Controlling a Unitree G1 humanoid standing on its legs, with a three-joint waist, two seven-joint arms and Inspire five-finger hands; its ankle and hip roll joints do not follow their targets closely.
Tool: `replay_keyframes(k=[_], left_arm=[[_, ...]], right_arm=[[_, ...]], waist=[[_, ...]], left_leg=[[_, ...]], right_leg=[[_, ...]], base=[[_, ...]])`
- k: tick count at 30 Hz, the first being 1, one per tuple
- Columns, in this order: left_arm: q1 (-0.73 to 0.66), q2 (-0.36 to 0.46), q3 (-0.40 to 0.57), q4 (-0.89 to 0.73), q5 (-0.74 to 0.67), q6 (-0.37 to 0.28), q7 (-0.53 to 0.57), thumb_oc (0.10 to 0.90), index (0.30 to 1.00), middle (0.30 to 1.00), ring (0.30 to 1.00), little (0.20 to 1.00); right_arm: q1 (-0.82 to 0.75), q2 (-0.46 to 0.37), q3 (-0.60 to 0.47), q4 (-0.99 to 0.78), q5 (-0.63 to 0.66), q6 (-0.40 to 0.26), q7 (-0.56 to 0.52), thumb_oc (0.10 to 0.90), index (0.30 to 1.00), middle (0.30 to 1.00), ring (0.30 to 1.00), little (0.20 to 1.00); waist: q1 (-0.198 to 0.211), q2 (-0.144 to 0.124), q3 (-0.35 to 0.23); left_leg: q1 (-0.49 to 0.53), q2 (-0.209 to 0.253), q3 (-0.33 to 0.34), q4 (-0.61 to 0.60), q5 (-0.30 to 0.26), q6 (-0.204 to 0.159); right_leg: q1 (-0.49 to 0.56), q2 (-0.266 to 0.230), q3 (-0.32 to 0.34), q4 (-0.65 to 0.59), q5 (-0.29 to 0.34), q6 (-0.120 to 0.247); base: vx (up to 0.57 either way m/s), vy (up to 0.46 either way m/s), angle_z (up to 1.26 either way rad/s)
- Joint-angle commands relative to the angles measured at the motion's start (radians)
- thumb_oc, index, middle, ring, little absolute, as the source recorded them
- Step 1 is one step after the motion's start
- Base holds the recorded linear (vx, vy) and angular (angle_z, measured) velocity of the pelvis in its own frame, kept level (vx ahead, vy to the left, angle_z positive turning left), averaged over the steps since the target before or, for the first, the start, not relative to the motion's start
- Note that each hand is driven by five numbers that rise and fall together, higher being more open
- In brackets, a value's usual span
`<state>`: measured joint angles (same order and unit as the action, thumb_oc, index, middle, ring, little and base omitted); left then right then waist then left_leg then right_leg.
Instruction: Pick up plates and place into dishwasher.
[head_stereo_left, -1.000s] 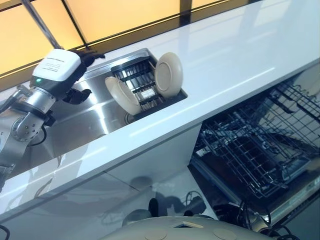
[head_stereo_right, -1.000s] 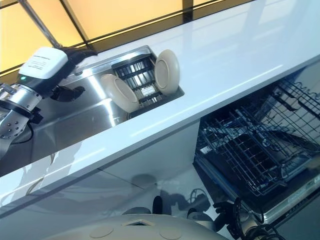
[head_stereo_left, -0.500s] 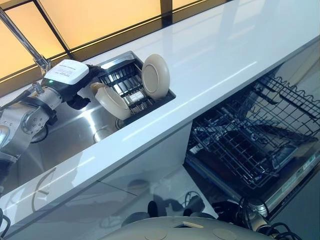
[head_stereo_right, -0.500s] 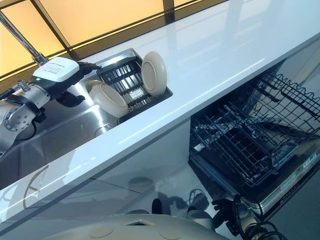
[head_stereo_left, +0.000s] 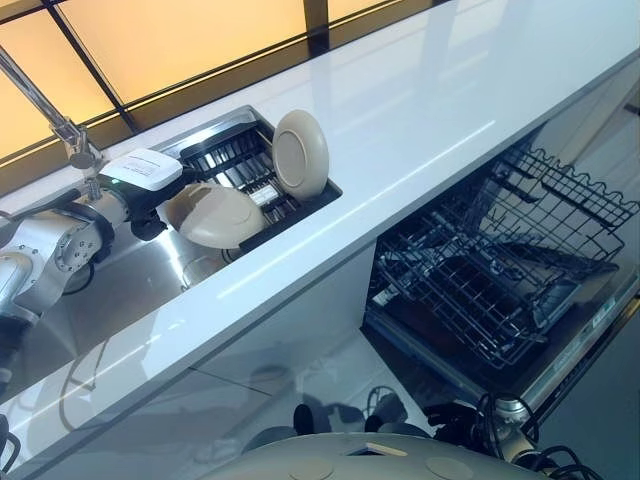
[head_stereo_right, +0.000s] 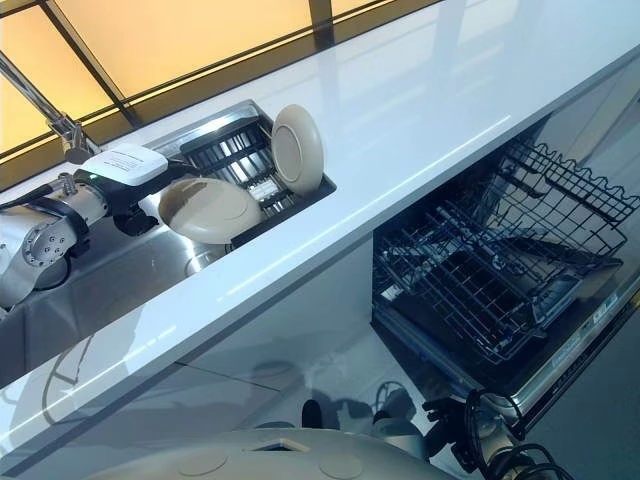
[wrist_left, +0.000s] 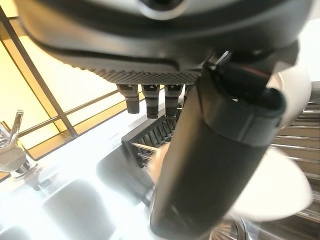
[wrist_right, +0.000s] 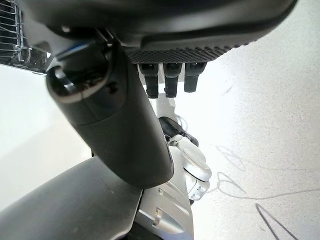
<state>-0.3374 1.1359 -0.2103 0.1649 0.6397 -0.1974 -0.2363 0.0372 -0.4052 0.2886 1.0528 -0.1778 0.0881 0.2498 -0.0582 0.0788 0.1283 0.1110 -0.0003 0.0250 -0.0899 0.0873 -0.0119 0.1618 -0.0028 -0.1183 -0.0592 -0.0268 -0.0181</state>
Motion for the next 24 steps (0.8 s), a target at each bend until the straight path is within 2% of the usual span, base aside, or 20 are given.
replay_keyframes(k=[1,3,9,14,15,16,17,18,22,23,24], left_arm=[[-0.239,0.076,0.034,0.07,-0.019,0.071,0.194,0.8,0.9,0.9,0.9,0.9],[-0.235,0.057,0.033,0.083,-0.05,0.067,0.254,0.8,0.9,0.9,0.9,0.9],[-0.21,-0.025,0.015,0.107,-0.015,0.056,0.4,0.8,0.9,0.9,0.9,0.9],[-0.19,-0.076,0.003,0.099,-0.009,0.041,0.445,0.8,0.9,0.9,0.9,0.9],[-0.188,-0.085,-0.005,0.095,-0.008,0.047,0.446,0.542,0.679,0.679,0.679,0.642],[-0.187,-0.094,-0.01,0.092,-0.01,0.05,0.447,0.405,0.561,0.561,0.561,0.505],[-0.187,-0.102,-0.012,0.092,-0.013,0.047,0.441,0.405,0.561,0.561,0.561,0.505],[-0.187,-0.105,-0.014,0.092,-0.016,0.044,0.436,0.1,0.3,0.3,0.3,0.2],[-0.197,-0.133,-0.033,0.09,-0.018,0.052,0.416,0.1,0.3,0.3,0.3,0.2],[-0.2,-0.135,-0.037,0.088,-0.015,0.057,0.408,0.287,0.46,0.46,0.46,0.387],[-0.203,-0.135,-0.042,0.088,-0.013,0.062,0.407,0.635,0.759,0.759,0.759,0.735]], right_arm=[[-0.011,0.007,0.006,-0.021,0.029,-0.037,0.015,0.8,0.9,0.9,0.9,0.9],[-0.01,0.011,0.005,-0.014,0.029,-0.045,0.011,0.8,0.9,0.9,0.9,0.9],[-0.013,0.025,0.006,0.004,0.027,-0.055,0.0,0.8,0.9,0.9,0.9,0.9],[-0.008,0.032,-0.001,0.02,0.017,-0.064,-0.004,0.8,0.9,0.9,0.9,0.9],[-0.007,0.033,-0.002,0.022,0.012,-0.068,-0.004,0.8,0.9,0.9,0.9,0.9],[-0.007,0.034,-0.001,0.024,0.011,-0.069,-0.007,0.8,0.9,0.9,0.9,0.9],[-0.007,0.035,-0.002,0.025,0.01,-0.07,-0.007,0.8,0.9,0.9,0.9,0.9],[-0.008,0.035,-0.002,0.026,0.01,-0.07,-0.008,0.8,0.9,0.9,0.9,0.9],[-0.01,0.036,-0.004,0.036,0.0,-0.081,-0.008,0.8,0.9,0.9,0.9,0.9],[-0.011,0.036,-0.004,0.038,-0.002,-0.082,-0.008,0.8,0.9,0.9,0.9,0.9],[-0.011,0.037,-0.004,0.04,-0.004,-0.084,-0.009,0.8,0.9,0.9,0.9,0.9]], waist=[[-0.004,0.005,-0.025],[-0.005,0.004,-0.026],[-0.016,0.0,-0.026],[-0.023,-0.002,-0.026],[-0.026,-0.003,-0.025],[-0.028,-0.003,-0.025],[-0.029,-0.004,-0.025],[-0.029,-0.004,-0.025],[-0.033,-0.006,-0.026],[-0.034,-0.006,-0.026],[-0.034,-0.006,-0.025]], left_leg=[[0.033,-0.088,0.027,0.025,-0.161,0.047],[0.034,-0.088,0.029,0.023,-0.161,0.047],[0.038,-0.086,0.04,0.02,-0.164,0.047],[0.039,-0.085,0.05,0.019,-0.167,0.047],[0.039,-0.084,0.053,0.019,-0.167,0.046],[0.039,-0.084,0.055,0.018,-0.167,0.046],[0.039,-0.084,0.056,0.018,-0.168,0.047],[0.039,-0.084,0.057,0.018,-0.168,0.047],[0.039,-0.082,0.065,0.018,-0.168,0.044],[0.04,-0.082,0.066,0.018,-0.168,0.044],[0.039,-0.082,0.066,0.019,-0.167,0.044]], right_leg=[[-0.07,0.018,0.021,0.122,-0.084,0.097],[-0.07,0.02,0.023,0.121,-0.084,0.096],[-0.075,0.023,0.033,0.126,-0.086,0.096],[-0.076,0.026,0.039,0.125,-0.086,0.096],[-0.076,0.026,0.041,0.123,-0.085,0.096],[-0.076,0.026,0.042,0.123,-0.084,0.096],[-0.076,0.027,0.042,0.122,-0.084,0.096],[-0.077,0.027,0.043,0.121,-0.084,0.096],[-0.075,0.028,0.043,0.117,-0.082,0.097],[-0.075,0.028,0.043,0.116,-0.082,0.097],[-0.075,0.028,0.043,0.116,-0.082,0.097]], base=[[0.0,0.0,0.0],[0.0,0.0,0.0],[0.0,0.0,-0.01],[0.01,0.005,-0.1],[0.01,0.004,-0.11],[0.01,0.005,-0.06],[0.0,0.004,-0.03],[0.0,0.0,0.0],[0.0,0.001,-0.04],[-0.01,0.002,-0.03],[0.0,0.0,0.0]])
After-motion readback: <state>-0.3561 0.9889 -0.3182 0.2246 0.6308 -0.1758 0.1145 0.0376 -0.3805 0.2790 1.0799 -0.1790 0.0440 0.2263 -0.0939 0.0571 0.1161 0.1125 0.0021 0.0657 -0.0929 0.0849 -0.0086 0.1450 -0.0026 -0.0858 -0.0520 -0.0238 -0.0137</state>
